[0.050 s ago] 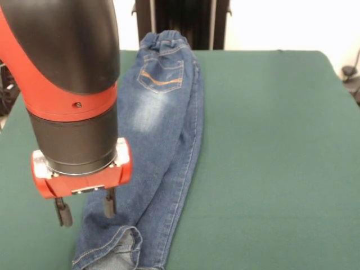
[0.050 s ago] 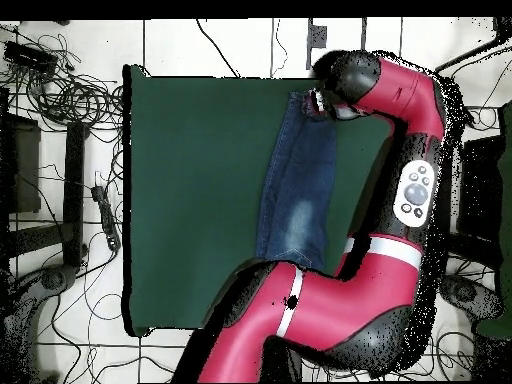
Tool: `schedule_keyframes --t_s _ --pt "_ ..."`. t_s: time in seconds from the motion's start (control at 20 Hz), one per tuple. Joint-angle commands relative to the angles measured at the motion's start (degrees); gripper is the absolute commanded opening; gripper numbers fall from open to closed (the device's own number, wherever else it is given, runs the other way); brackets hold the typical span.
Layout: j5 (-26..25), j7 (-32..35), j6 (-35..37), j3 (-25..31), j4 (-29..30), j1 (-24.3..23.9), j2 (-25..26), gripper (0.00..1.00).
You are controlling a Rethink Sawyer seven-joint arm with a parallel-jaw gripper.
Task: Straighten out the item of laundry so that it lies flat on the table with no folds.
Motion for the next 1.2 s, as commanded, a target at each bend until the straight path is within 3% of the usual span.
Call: schedule_keyframes --t_s 0.05,0.65,1.2 --pt "1.61 4.85 6.83 4.26 -0.57 3.74 1.84 1.0" --pt "2.94 -5.51 7.1 7.36 -3.2 5.09 4.23 1.0" --pt "5.64 -6.41 11.25 7.63 -4.81 5.72 6.97 1.0"
